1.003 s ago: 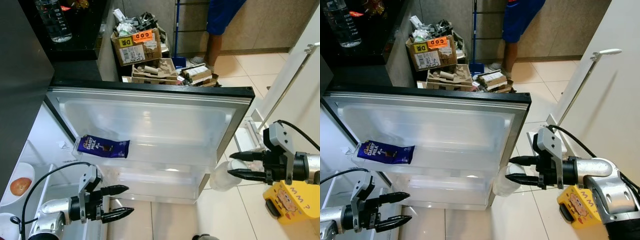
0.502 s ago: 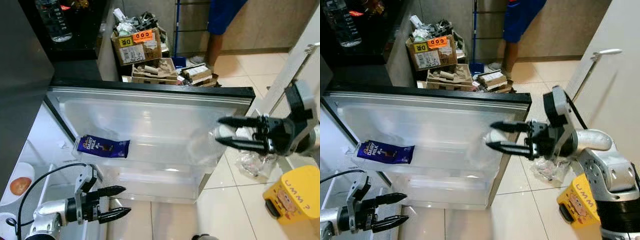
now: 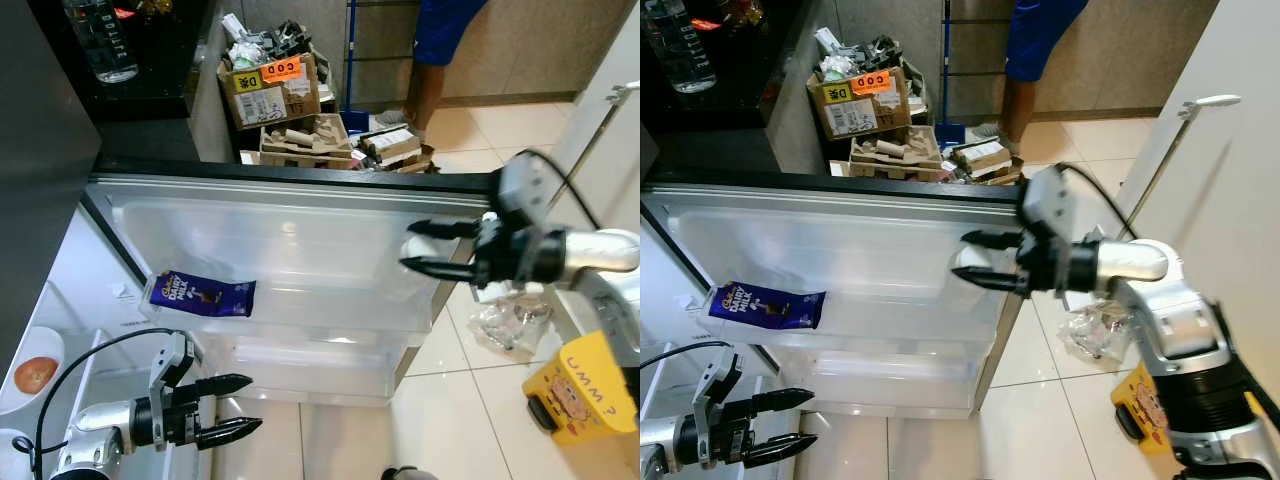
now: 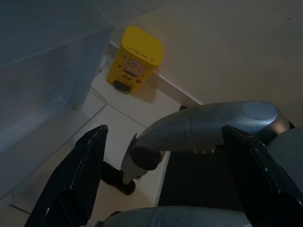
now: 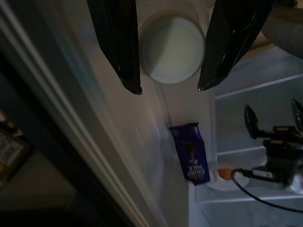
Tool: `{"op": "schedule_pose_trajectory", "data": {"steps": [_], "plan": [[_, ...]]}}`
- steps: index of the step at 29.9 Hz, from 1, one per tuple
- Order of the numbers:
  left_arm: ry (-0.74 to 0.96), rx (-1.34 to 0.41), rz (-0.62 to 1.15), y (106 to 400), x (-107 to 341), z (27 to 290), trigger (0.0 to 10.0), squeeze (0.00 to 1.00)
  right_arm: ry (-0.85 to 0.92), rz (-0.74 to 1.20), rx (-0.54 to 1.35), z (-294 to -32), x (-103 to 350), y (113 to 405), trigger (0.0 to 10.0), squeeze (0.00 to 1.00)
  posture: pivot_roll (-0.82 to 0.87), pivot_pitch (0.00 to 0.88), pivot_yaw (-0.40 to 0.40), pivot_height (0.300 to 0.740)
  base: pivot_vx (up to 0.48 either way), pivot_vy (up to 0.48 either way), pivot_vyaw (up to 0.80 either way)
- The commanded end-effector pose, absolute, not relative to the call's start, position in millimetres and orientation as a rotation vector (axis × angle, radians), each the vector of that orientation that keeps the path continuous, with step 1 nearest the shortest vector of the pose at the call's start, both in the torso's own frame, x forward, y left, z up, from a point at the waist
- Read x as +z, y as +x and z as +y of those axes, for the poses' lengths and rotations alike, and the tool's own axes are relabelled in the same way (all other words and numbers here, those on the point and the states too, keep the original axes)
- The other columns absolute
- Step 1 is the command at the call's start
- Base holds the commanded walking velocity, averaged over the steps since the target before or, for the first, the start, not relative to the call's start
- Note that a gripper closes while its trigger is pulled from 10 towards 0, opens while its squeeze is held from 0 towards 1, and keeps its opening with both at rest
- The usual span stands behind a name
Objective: Restocking fridge
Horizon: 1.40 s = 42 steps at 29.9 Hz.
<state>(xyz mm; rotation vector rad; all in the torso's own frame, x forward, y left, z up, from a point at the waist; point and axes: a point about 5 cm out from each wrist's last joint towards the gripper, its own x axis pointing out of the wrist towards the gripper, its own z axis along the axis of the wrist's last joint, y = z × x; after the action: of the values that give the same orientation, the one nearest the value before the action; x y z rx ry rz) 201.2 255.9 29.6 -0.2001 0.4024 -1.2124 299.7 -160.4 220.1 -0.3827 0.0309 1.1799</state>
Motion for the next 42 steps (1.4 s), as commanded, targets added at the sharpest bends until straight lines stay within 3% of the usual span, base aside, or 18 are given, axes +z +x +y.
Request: {"op": "schedule_pose_trajectory", "data": {"steps": [1,15,21,23,42], "plan": [[-0.212,-1.228,0.416,197,28,255,10.0,0.00,-0.419,0.014,1.126,-159,220,305,10.0,0.00,-0.06,0.075,-0.022,0.740,0.000,0.000,0.00],[-0.209,-1.234,0.408,198,28,254,10.0,0.00,-0.477,0.137,0.833,-159,190,333,10.0,0.00,-0.05,0.071,-0.023,0.740,0.000,0.000,0.00],[-0.210,-1.238,0.407,198,28,253,10.0,0.00,-0.479,0.147,0.790,-162,187,336,10.0,0.04,-0.05,0.068,-0.024,0.740,0.000,0.000,0.00],[-0.209,-1.241,0.407,198,28,253,10.0,0.00,-0.486,0.150,0.773,-164,186,338,10.0,0.14,-0.05,0.066,-0.022,0.740,0.000,0.000,0.00],[-0.206,-1.247,0.401,200,30,251,10.0,0.00,-0.413,0.217,0.685,-169,170,342,10.0,0.13,-0.05,0.071,-0.022,0.740,0.000,0.000,0.00]]}}
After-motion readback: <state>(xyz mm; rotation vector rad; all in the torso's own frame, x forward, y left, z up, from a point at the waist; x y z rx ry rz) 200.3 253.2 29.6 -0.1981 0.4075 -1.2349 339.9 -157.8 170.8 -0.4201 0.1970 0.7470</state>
